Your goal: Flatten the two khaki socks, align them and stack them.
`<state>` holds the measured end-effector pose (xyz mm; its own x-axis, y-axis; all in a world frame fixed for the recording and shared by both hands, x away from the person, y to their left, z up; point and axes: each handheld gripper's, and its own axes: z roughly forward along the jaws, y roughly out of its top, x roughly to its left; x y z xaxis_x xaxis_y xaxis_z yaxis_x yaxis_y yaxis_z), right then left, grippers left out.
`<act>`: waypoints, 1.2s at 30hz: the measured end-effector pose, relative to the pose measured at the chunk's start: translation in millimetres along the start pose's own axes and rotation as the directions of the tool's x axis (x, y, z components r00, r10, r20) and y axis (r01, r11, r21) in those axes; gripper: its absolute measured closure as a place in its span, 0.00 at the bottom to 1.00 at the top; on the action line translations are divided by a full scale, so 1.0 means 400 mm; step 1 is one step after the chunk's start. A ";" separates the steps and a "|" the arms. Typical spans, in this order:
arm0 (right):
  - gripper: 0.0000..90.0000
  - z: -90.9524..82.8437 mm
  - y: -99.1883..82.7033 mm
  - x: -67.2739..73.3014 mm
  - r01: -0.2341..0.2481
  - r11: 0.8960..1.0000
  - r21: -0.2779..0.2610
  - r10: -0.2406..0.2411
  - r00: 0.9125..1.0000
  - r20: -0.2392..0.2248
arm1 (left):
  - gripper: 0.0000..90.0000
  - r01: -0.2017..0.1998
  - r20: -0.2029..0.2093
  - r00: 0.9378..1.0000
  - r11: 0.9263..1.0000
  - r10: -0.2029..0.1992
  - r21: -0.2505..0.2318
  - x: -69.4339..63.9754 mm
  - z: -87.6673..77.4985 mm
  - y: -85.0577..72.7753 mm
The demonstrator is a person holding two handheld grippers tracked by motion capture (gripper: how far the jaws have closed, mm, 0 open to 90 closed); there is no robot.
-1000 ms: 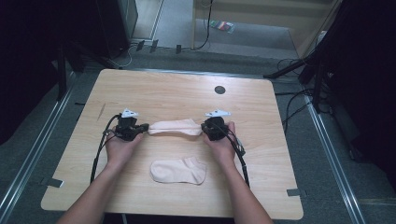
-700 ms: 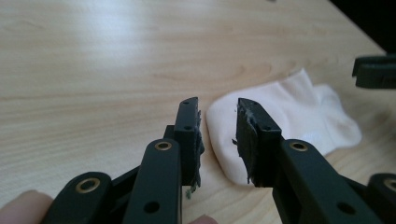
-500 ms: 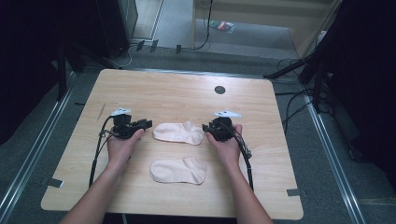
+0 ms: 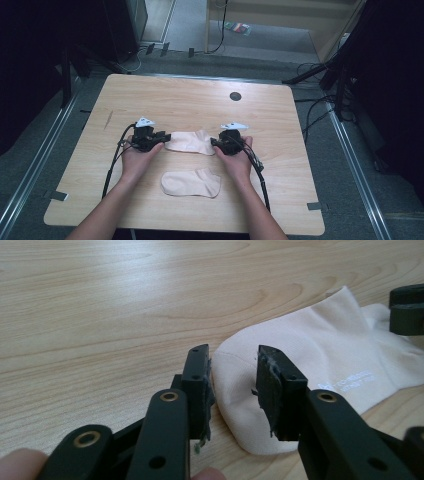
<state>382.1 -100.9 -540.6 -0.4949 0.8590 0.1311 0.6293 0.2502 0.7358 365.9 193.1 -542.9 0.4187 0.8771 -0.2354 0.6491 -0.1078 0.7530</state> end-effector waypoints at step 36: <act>0.98 -0.171 0.006 0.052 0.015 0.996 -0.090 -0.018 0.999 -0.040 | 1.00 -0.039 0.063 0.997 0.998 0.043 -0.056 -0.075 -0.167 -0.033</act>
<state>332.2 -112.9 -490.5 -0.5297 0.8359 0.1440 0.5656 0.2217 0.7943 302.4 199.5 -504.7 0.4852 0.8406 -0.2409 0.5957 -0.1161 0.7947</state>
